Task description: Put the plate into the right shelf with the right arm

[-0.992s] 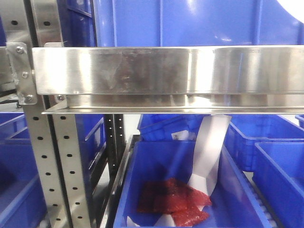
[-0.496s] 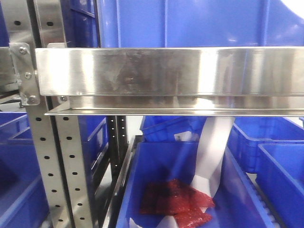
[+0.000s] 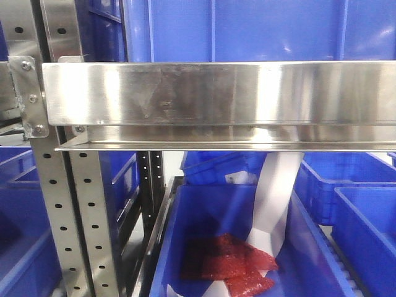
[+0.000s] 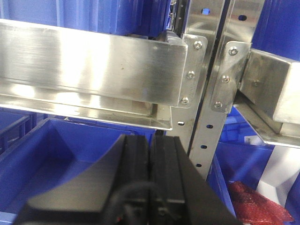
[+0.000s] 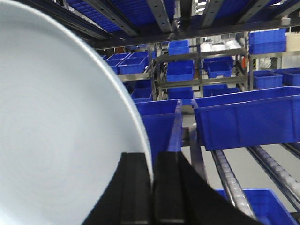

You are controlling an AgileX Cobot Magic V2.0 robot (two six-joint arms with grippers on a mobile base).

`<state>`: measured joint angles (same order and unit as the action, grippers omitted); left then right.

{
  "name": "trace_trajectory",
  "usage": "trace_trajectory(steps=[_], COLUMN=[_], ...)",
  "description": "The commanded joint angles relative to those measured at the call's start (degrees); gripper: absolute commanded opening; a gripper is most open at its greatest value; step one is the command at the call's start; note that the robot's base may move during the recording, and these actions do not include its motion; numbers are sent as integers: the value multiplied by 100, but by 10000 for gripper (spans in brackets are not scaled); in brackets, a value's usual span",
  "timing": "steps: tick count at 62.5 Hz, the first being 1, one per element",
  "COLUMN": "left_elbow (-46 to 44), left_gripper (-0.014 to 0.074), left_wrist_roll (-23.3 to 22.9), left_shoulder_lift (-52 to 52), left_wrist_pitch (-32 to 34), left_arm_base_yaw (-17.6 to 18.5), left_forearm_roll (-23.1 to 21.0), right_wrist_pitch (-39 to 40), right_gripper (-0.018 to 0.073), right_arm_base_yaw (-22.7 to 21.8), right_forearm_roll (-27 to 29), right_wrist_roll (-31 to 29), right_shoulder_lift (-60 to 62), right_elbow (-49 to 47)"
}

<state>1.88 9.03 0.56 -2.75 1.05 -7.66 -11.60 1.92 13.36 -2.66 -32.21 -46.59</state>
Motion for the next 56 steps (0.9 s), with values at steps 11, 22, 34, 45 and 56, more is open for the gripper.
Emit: trace_trajectory(steps=[11, 22, 34, 45, 56], left_elbow=[59, 59, 59, 59, 59], left_gripper=[-128, -128, -128, -128, -128], left_wrist_roll=[-40, -40, -40, -40, -40], left_shoulder_lift=[59, 59, 59, 59, 59], left_wrist_pitch=[516, 516, 516, 516, 516], left_arm_base_yaw=[11, 11, 11, 11, 11], left_forearm_roll=[-47, -47, -47, -47, -47], right_wrist_pitch=[431, 1092, 1295, 1281, 1086], right_gripper=[54, 54, 55, 60, 251], right_arm_base_yaw=[530, 839, 864, 889, 943], right_forearm_roll=[168, 168, 168, 168, 168], right_wrist_roll=[-23, -23, -23, -23, -23], right_shoulder_lift=[-1613, -2881, -3841, -4532, -4758], right_elbow=[-1591, -2317, -2917, -3180, -3179])
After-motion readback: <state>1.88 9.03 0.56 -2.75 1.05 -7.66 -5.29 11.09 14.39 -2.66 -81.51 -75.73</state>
